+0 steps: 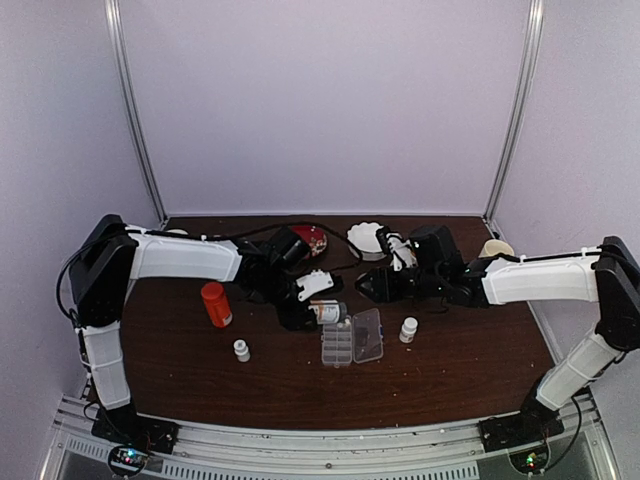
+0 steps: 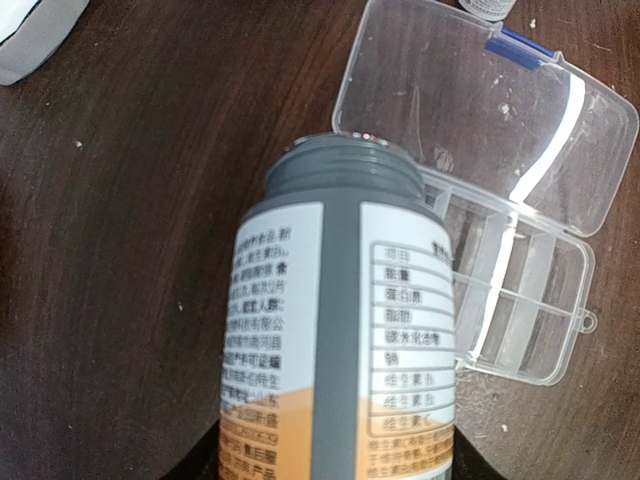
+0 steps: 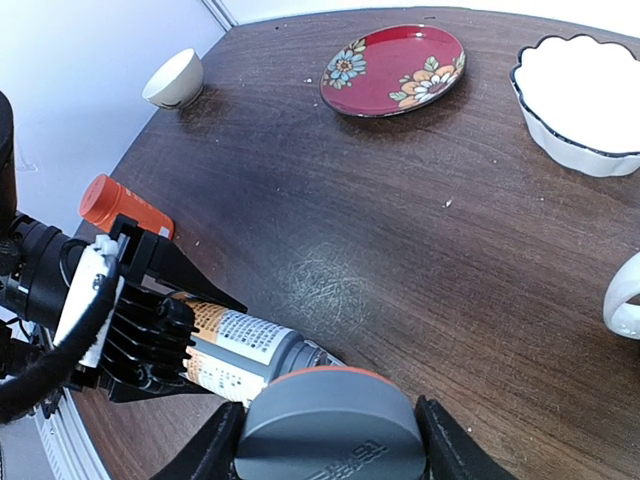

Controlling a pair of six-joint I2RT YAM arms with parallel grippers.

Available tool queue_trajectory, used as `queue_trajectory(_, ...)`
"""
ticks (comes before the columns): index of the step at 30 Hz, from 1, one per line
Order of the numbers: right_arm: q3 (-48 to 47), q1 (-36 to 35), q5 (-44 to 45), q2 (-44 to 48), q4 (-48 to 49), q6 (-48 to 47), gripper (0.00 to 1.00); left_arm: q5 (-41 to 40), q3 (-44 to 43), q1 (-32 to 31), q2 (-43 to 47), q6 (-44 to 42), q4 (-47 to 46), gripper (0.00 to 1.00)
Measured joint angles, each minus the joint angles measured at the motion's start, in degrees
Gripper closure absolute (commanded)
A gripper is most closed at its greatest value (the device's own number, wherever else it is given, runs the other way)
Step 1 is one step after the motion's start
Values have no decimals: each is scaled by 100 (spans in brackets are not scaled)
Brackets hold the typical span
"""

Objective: Sort the pills into containers
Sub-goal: Pour the pill into the compartment of the pill container.

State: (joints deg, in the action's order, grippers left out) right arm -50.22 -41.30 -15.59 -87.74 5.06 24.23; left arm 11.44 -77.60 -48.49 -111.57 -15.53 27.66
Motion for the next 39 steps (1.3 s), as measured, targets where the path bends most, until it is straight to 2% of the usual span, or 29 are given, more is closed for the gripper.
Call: queue_trajectory(39,39,9,-68,11,83,105,100,-380,562,13,339,175,-153,100)
